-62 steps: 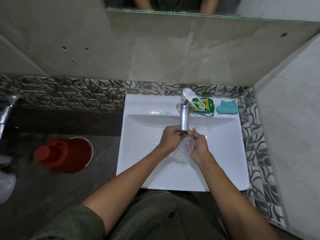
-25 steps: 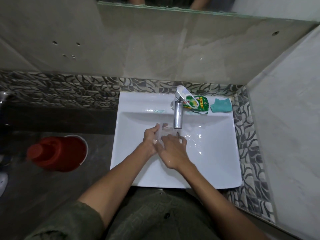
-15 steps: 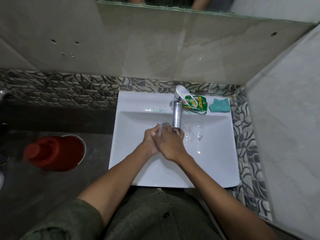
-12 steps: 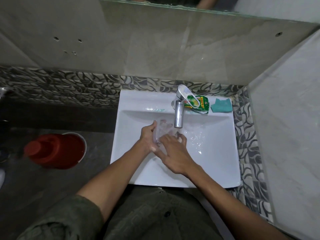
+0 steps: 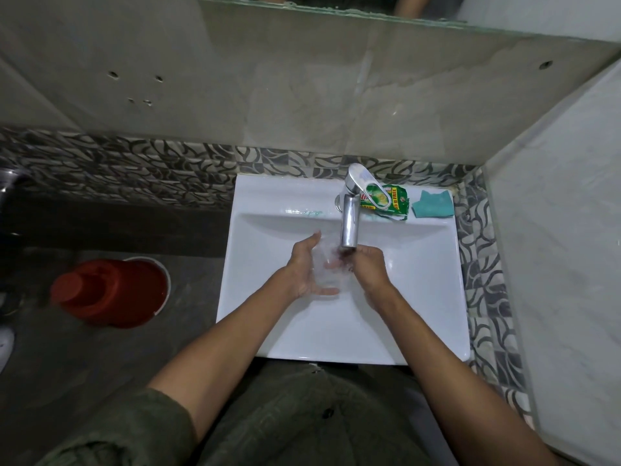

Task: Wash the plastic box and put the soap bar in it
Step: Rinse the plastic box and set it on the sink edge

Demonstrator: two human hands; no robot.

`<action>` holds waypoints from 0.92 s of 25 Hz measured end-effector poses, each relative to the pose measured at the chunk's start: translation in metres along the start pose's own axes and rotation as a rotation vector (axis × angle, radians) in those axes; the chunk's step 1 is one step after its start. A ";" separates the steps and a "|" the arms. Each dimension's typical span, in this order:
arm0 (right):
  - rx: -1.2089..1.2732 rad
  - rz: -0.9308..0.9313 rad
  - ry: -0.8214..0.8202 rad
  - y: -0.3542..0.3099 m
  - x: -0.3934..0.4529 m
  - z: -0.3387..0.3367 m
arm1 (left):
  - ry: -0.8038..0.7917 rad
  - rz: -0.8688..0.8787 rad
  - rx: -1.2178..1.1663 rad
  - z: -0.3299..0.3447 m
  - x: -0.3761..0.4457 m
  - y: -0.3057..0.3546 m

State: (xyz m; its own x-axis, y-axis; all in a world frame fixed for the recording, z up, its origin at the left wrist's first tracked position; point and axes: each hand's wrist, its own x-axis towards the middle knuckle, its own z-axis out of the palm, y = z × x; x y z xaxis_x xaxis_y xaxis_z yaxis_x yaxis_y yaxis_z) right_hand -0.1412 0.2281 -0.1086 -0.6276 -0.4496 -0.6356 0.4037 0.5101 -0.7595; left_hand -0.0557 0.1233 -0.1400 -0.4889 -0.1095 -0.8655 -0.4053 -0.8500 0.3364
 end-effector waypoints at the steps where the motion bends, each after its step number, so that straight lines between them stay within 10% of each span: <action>1: 0.057 0.061 0.030 -0.001 -0.001 0.006 | 0.022 0.039 0.073 -0.001 -0.001 -0.001; 8: 0.286 0.119 -0.029 -0.012 -0.015 0.032 | 0.103 0.154 0.184 -0.002 -0.007 -0.010; 17: -0.779 -0.422 -0.052 0.000 -0.023 0.014 | -0.138 -0.085 -0.241 -0.012 0.014 -0.011; 23: -0.876 -0.591 -0.150 0.010 -0.050 0.007 | -0.218 0.013 -0.316 -0.008 0.017 -0.010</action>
State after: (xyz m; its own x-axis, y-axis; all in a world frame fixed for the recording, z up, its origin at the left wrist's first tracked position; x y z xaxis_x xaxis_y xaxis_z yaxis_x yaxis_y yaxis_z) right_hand -0.1015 0.2506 -0.0853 -0.4550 -0.8534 -0.2545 -0.5946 0.5039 -0.6266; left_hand -0.0533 0.1257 -0.1608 -0.6586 -0.0382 -0.7515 -0.1562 -0.9700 0.1861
